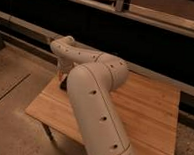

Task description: Place the eraser in the ceramic cup

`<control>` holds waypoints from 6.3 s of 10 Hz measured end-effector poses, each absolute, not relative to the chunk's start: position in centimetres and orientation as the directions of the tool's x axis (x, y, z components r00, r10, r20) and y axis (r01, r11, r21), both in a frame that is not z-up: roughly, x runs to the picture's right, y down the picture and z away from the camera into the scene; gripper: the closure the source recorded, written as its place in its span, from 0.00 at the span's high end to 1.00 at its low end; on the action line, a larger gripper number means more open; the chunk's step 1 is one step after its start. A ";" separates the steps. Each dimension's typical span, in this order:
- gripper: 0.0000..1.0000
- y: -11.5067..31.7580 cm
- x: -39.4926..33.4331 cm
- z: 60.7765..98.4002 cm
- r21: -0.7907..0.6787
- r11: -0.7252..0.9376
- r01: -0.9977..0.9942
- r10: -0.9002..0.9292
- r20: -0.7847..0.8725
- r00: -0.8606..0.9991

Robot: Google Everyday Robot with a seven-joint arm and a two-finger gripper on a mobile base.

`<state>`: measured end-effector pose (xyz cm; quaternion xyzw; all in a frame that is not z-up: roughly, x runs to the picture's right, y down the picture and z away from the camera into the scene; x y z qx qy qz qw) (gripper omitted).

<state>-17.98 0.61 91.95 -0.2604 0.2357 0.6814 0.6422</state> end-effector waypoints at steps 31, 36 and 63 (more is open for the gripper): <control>0.00 -14.4 12.3 72.7 0.310 -0.447 -0.839 0.831 -0.204 -0.518; 0.00 -17.4 16.3 74.9 0.342 -0.501 -0.795 0.811 -0.135 -0.569; 0.00 -16.1 14.6 85.8 0.299 -0.344 -0.890 0.868 -0.261 -0.423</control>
